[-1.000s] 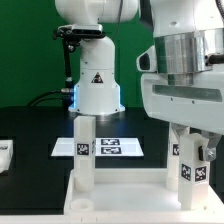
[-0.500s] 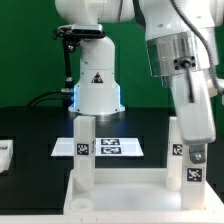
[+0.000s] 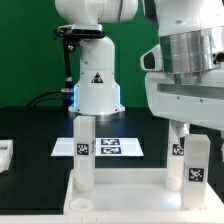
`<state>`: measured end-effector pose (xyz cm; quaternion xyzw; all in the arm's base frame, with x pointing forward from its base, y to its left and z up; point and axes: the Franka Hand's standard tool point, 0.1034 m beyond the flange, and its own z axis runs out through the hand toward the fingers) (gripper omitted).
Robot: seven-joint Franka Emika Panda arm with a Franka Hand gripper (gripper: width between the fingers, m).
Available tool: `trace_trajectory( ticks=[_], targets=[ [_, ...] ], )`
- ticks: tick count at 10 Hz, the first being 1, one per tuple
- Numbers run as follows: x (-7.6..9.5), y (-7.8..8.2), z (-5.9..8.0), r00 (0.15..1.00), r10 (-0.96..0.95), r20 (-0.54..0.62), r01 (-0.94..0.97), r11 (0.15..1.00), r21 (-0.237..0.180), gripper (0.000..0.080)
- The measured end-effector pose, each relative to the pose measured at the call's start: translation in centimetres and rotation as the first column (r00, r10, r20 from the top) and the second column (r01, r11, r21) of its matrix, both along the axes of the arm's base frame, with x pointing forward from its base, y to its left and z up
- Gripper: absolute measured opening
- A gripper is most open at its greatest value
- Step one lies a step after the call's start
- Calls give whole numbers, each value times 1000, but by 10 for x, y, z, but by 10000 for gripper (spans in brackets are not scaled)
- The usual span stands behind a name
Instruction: Assemble desk
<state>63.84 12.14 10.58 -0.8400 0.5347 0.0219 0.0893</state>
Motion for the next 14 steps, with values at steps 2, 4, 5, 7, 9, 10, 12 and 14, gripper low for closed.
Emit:
trace_trajectory(
  ticks=[2, 4, 5, 7, 9, 10, 12, 14],
  targets=[
    [0, -1, 0, 983, 180, 30, -180, 984, -18, 648],
    [3, -4, 3, 772, 634, 42, -624, 768, -144, 649],
    [2, 1, 2, 748, 663, 37, -651, 743, -153, 649],
    [2, 0, 2, 789, 613, 39, -603, 785, -143, 556],
    [-1, -5, 1, 880, 474, 20, -468, 875, -127, 294],
    [0, -8, 2, 935, 353, 17, -349, 931, -106, 294],
    [-1, -9, 1, 997, -71, -26, 70, 997, -27, 288],
    [-1, -6, 0, 970, -240, -37, 240, 971, 2, 288]
  ],
)
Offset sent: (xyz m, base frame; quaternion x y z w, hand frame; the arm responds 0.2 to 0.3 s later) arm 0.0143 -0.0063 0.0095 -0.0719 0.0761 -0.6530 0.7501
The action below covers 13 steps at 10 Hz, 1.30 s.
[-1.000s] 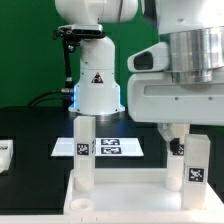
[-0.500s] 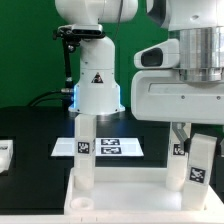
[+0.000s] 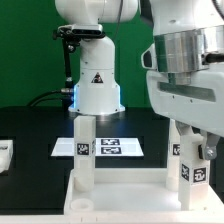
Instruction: Assemble desk
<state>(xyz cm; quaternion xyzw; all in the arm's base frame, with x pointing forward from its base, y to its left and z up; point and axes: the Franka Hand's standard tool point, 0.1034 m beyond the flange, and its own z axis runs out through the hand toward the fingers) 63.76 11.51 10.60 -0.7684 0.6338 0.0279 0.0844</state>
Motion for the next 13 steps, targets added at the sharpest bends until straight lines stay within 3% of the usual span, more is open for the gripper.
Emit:
trace_trajectory(
  ticks=[3, 6, 8, 9, 10, 11, 12, 13],
  targets=[
    [1, 2, 0, 968, -249, -38, 250, 968, 29, 288],
    [7, -5, -1, 811, -580, -74, 585, 808, 73, 288],
    [8, -9, -1, 785, -615, -73, 619, 782, 71, 288],
    [8, -9, -1, 788, -611, -74, 616, 785, 71, 406],
    [9, -9, 2, 800, -596, -65, 599, 797, 75, 406],
    [12, -15, 20, 831, -556, -35, 556, 826, 91, 543],
    [11, -27, 36, 850, -527, -8, 525, 845, 101, 627],
    [10, -30, 37, 847, -532, -1, 529, 842, 102, 643]
  ],
)
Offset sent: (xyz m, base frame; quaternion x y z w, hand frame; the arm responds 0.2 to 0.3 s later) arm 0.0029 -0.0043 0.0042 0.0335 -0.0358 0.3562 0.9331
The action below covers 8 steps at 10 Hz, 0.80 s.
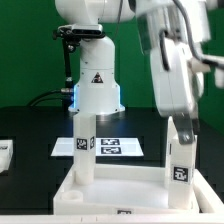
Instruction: Assemble desk
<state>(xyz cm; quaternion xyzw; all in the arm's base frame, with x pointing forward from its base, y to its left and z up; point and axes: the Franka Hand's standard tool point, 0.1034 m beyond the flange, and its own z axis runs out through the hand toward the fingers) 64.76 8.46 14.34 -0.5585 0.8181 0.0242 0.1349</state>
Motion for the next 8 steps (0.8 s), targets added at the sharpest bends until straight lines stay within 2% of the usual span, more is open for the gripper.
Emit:
trace_trajectory(
  ticks=[5, 7, 8],
  targets=[
    [0, 1, -3, 999, 48, 5, -48, 999, -11, 649],
    [-4, -20, 7, 989, 144, 36, -143, 989, -31, 649],
    [-11, -37, 13, 963, 262, 61, -258, 964, -62, 649]
  ],
)
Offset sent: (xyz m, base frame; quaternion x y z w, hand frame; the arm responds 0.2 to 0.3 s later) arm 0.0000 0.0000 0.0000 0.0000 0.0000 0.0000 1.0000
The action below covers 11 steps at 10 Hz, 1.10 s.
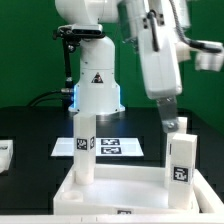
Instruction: Assemble desk
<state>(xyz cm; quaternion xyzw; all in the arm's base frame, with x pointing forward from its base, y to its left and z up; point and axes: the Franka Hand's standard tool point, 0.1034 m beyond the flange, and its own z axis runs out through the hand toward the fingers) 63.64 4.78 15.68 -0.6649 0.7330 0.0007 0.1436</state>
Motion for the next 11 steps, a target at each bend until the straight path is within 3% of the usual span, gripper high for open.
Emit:
trace_trajectory(
  ticks=[1, 2, 5, 7, 10, 11],
  targets=[
    [-10, -20, 5, 995, 93, 22, -93, 995, -20, 649],
    [-13, -28, 5, 986, 163, 31, -162, 986, -43, 649],
    [-13, -26, 3, 924, 379, 56, -372, 923, -100, 649],
    [-16, -29, 0, 820, 569, 62, -555, 817, -158, 649],
    [-51, -88, 15, 583, 810, 61, -776, 578, -255, 649],
    [-61, -103, 14, 485, 873, 49, -831, 477, -285, 649]
  ],
)
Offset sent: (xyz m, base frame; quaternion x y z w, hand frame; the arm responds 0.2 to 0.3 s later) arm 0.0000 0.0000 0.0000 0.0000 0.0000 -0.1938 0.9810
